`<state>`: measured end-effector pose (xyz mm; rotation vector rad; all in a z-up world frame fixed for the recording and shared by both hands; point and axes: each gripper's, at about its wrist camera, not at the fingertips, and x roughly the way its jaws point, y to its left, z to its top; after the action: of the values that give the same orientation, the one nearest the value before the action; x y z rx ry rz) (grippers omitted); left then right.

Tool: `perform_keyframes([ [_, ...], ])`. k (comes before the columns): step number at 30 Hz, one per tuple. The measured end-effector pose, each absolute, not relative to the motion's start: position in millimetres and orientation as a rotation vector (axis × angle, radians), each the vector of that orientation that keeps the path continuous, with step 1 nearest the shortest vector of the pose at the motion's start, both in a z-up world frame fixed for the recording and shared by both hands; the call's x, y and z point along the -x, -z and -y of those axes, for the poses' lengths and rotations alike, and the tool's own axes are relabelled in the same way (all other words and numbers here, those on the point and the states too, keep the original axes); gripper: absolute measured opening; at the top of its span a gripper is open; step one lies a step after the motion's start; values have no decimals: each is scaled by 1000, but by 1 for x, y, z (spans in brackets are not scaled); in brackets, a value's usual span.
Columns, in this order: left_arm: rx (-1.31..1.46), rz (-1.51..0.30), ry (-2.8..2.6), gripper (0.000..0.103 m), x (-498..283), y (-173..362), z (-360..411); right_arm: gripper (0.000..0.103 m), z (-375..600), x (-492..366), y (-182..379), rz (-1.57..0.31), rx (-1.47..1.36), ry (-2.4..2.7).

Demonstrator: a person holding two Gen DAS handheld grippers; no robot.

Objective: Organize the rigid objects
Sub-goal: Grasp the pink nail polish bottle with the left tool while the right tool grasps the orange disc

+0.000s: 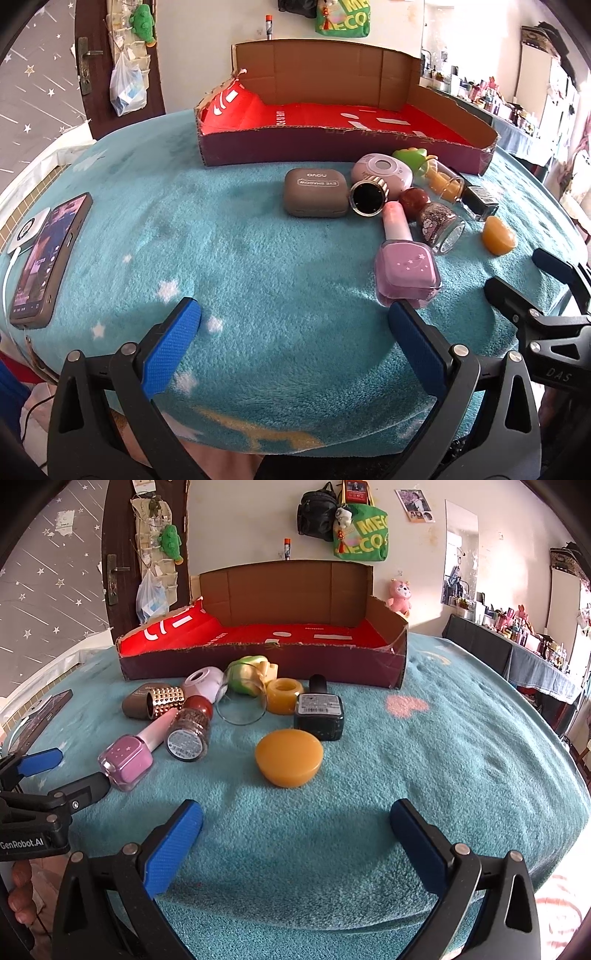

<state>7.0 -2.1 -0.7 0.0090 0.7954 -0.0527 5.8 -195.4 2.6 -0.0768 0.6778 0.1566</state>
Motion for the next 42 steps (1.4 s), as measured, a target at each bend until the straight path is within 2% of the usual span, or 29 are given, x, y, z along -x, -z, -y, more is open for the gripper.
perform_keyframes([
  [10, -21, -807, 152, 103, -7, -2, 21, 99, 197, -15, -5, -678, 82, -176],
  [15, -35, -799, 163, 103, -7, -3, 29, 90, 196, -19, -6, -677, 101, -199],
  [20, -25, -799, 186, 95, -14, -5, 32, 83, 192, -24, -7, -669, 122, -225],
  [32, -57, -777, 238, 59, -24, -7, 47, 60, 186, -39, -8, -662, 132, -288],
  [37, -71, -768, 257, 34, -27, -8, 51, 48, 183, -43, -8, -654, 137, -285],
  [38, -77, -766, 254, 34, -27, -8, 52, 41, 183, -42, -8, -654, 137, -284],
  [42, -99, -757, 263, 34, -22, -9, 53, 40, 183, -43, -9, -656, 134, -284],
])
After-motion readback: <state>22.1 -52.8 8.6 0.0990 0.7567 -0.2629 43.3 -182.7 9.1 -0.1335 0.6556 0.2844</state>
